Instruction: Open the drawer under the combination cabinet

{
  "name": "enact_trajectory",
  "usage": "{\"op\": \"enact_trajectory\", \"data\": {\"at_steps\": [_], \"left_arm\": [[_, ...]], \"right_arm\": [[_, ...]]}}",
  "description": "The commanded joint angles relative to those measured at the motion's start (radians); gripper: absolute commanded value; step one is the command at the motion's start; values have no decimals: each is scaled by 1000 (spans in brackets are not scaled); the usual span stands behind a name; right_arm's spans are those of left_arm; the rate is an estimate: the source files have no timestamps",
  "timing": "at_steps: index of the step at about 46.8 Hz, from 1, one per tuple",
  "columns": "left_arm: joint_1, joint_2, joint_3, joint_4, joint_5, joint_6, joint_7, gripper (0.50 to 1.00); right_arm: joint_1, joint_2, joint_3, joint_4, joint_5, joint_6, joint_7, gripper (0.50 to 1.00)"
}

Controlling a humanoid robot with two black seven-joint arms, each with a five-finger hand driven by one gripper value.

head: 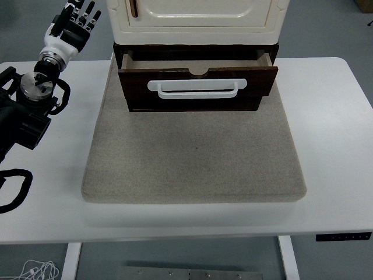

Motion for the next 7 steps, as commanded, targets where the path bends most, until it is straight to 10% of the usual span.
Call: {"op": "enact_trajectory", "data": {"at_steps": [1, 7], "left_arm": [[-1, -1, -11, 0, 0, 0, 0, 1000], [0, 1, -14, 0, 3, 2, -5, 1000]], "right_arm": [[-1, 0, 0, 0, 0, 0, 0, 928], [0, 0, 2, 0, 2, 0, 0, 926]]}}
